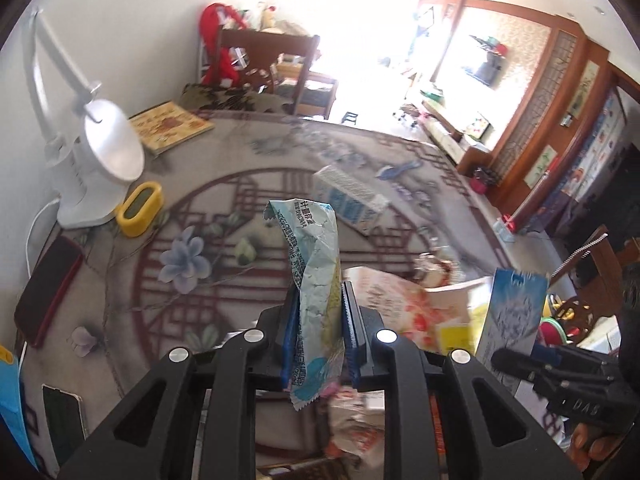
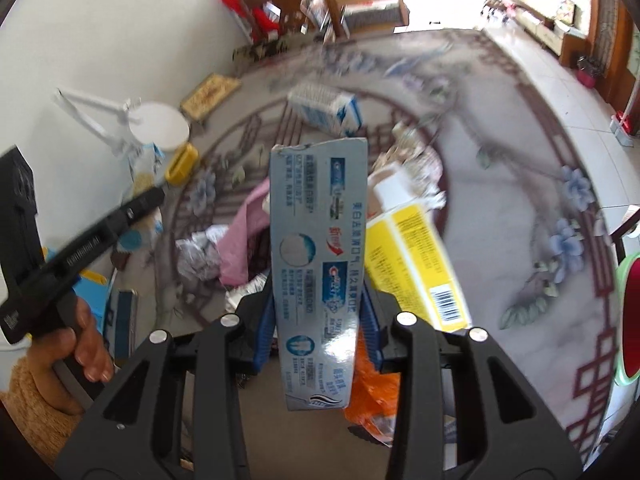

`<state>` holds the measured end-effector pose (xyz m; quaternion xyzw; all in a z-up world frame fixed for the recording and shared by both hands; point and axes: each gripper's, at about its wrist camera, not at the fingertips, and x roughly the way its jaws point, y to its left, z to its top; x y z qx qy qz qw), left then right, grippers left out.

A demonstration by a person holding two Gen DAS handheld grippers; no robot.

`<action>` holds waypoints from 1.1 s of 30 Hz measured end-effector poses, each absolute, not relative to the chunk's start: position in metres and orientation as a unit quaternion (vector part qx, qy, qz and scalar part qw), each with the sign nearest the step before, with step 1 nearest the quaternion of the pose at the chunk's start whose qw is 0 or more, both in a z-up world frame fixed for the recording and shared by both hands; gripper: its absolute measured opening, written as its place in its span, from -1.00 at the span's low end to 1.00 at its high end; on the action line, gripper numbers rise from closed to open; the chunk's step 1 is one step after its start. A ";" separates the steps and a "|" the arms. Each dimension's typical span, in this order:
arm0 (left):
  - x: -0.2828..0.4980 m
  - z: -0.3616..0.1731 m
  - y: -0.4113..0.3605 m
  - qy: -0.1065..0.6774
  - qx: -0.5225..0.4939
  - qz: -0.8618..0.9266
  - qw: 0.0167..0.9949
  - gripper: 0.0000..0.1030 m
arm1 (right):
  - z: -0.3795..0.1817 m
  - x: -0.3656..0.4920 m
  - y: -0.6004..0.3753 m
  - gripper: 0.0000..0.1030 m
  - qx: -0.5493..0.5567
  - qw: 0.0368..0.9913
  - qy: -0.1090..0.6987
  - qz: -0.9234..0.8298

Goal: Collect trash
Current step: 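Carry both items to the red bucket and open both tools over it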

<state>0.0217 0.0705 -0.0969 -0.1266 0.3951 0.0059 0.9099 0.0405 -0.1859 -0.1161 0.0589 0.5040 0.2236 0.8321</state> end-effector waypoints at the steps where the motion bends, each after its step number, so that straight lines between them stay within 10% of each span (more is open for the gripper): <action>1: 0.020 -0.093 0.065 0.392 -0.125 -0.001 0.911 -0.66 | -0.111 0.038 -0.190 -0.29 0.063 0.836 0.498 0.222; 33: 0.017 -0.048 -0.107 0.371 -0.057 -0.137 0.917 -0.65 | -0.049 0.002 -0.347 -0.30 0.156 0.888 0.409 0.145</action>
